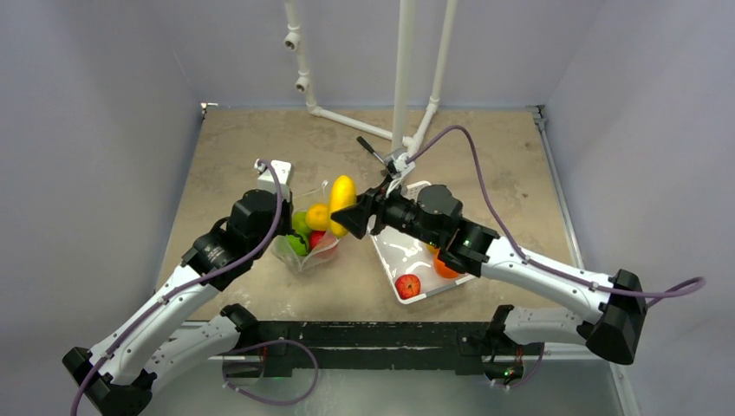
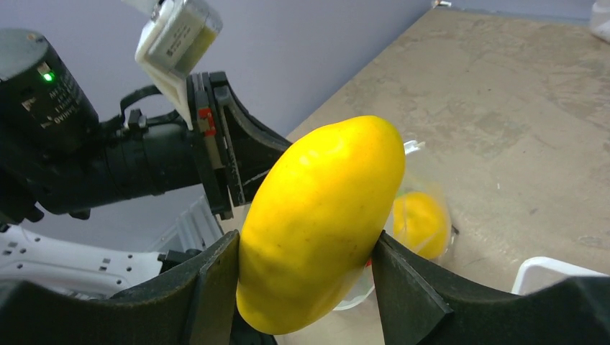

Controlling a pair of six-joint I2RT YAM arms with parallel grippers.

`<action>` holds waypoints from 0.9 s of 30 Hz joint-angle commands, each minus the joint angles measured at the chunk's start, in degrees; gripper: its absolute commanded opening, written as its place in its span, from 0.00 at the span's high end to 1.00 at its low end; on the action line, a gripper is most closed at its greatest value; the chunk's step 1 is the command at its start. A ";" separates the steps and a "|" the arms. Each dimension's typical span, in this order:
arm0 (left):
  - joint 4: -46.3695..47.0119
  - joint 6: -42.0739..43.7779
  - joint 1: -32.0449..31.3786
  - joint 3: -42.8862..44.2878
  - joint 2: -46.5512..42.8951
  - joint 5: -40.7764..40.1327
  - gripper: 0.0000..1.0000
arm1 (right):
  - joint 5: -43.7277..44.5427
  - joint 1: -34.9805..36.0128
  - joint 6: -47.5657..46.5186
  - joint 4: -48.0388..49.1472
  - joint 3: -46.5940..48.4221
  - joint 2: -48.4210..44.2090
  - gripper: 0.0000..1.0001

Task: Place the food in the zip-top bag and seal the zipper
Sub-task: Place the fake fruit in the zipper food storage bag.

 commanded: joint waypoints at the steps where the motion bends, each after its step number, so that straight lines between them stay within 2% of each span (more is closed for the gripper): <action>1: 2.70 -0.21 0.34 -0.16 -0.41 -0.05 1.00 | -2.55 2.08 -2.05 2.66 4.08 3.36 1.00; 20: 3.06 -0.91 0.35 -0.27 -0.93 0.32 1.00 | -4.23 4.52 3.52 4.77 10.04 18.44 1.00; 27: 3.37 -1.00 0.36 -0.40 -1.37 0.70 1.00 | 3.02 4.54 7.83 0.03 13.06 22.16 1.00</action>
